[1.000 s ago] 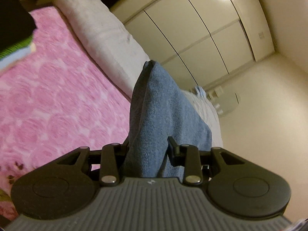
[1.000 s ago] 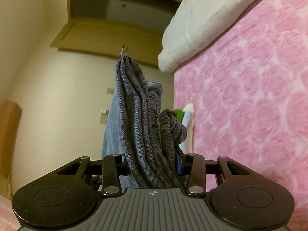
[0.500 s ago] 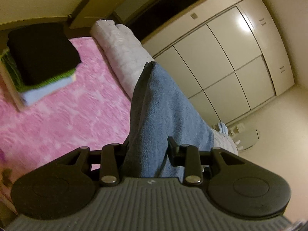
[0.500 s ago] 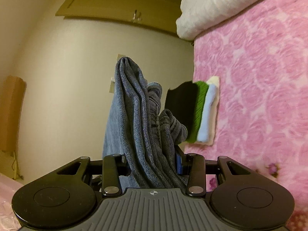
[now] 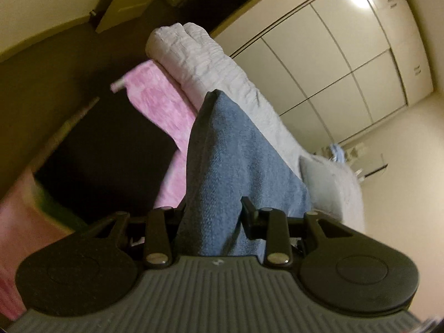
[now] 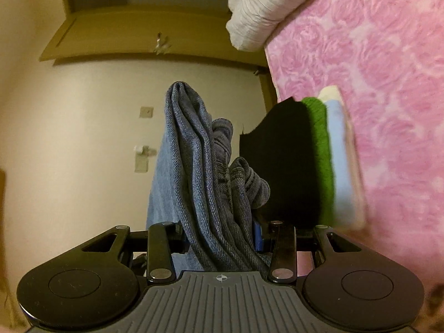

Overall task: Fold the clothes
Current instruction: 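Lift and carry the jeans with both grippers to the stack of clothes, then lower the jeans onto the black, green and white clothes stack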

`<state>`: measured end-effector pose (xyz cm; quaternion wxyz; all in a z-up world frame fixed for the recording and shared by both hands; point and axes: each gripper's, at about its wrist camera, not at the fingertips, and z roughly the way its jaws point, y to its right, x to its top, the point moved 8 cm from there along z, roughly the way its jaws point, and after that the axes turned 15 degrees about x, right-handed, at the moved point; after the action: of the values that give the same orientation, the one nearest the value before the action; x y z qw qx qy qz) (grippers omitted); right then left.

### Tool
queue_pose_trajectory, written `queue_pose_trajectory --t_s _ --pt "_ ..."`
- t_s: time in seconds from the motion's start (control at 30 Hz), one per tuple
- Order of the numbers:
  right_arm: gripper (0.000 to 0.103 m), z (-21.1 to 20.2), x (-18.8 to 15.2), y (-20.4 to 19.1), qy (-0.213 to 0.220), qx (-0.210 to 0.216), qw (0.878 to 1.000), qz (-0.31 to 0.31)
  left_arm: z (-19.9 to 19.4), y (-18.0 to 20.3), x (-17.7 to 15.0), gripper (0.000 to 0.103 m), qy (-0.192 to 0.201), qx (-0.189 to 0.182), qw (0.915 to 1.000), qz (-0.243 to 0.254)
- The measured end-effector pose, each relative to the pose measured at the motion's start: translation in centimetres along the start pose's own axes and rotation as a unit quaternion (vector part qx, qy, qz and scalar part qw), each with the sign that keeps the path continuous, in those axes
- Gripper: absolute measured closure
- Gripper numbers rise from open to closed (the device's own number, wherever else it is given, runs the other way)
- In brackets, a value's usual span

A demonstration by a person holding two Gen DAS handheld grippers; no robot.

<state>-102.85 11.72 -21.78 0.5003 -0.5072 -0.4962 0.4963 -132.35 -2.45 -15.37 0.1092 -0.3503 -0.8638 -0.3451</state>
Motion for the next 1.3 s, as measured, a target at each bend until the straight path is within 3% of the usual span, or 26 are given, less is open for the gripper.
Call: queue_pose_trajectory --t_s 0.13,0.3,0.63,0.87,1.07,1.13,1.2,1.3 --pt "0.063 6.4 2.0 0.1 0.024 -0.001 1.000 -0.012 2.0 -2.9 6.6 0.073 -0.008 -0.012 0.9998 0.015" --pt "0.063 11.1 4.0 1.3 0.050 -0.016 0.999 -0.013 5.1 -4.9 11.1 0.073 -0.030 -0.018 0.9990 0.027" --pt "0.062 12.7 5.1 7.4 0.068 -0.056 0.996 0.033 11.7 -7.9 10.5 0.073 -0.083 -0.005 0.9960 0.033" --pt "0.057 13.0 5.4 11.7 0.060 -0.121 0.990 0.028 16.8 -10.8 8.7 0.071 -0.112 0.013 0.9930 0.037" --pt "0.053 13.0 5.7 11.0 0.023 -0.168 0.984 -0.048 15.7 -12.4 9.6 0.069 -0.064 0.041 0.9966 0.033" --pt "0.053 12.1 6.1 9.3 0.025 -0.199 0.973 -0.113 14.5 -12.9 10.3 0.071 -0.035 0.064 0.9968 0.033" --pt "0.053 10.9 6.3 7.5 0.031 -0.241 0.954 -0.176 11.8 -13.1 11.1 0.074 0.013 0.102 0.9939 0.040" --pt "0.055 10.5 4.7 4.3 0.011 -0.296 0.906 -0.303 8.5 -11.4 10.4 0.088 0.046 0.123 0.9880 0.081"
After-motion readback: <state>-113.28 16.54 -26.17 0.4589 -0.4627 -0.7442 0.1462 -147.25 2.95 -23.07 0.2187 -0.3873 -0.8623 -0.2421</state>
